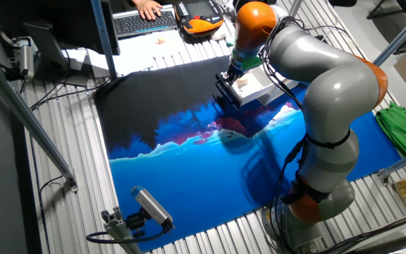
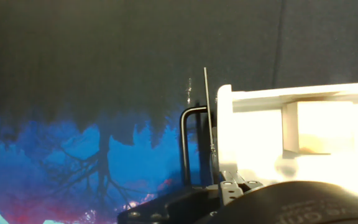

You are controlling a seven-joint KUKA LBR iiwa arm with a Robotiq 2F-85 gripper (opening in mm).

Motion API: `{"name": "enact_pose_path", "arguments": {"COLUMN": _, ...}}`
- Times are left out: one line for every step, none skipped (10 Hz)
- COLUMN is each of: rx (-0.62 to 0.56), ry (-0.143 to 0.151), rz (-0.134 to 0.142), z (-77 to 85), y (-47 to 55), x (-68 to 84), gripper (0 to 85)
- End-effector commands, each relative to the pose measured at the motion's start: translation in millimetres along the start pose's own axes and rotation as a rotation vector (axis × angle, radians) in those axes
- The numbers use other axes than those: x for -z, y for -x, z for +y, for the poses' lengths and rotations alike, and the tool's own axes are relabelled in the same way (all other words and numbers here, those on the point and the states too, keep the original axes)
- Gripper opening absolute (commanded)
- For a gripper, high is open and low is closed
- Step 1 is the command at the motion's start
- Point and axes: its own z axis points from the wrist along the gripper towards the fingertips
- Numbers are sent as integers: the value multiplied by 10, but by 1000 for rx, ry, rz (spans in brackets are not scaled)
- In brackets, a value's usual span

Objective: Grasp the handle and open the drawer

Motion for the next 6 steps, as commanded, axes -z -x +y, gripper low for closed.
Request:
{"name": "enact_pose_path", "arguments": {"rx": -3, "ry": 10, "rz": -10, "z": 7, "y": 3, "x": 5, "gripper": 0}}
{"name": "enact_pose_path", "arguments": {"rx": -4, "ry": 8, "rz": -16, "z": 21, "y": 5, "x": 12, "gripper": 0}}
{"name": "enact_pose_path", "arguments": {"rx": -4, "ry": 1, "rz": -15, "z": 33, "y": 6, "x": 17, "gripper": 0}}
{"name": "enact_pose_path", "arguments": {"rx": 12, "ry": -24, "rz": 38, "z": 33, "y": 5, "x": 15, "gripper": 0}}
{"name": "enact_pose_path", "arguments": {"rx": 16, "ry": -33, "rz": 71, "z": 37, "y": 3, "x": 9, "gripper": 0}}
{"name": "enact_pose_path", "arguments": {"rx": 19, "ry": -32, "rz": 77, "z": 38, "y": 3, "x": 10, "gripper": 0}}
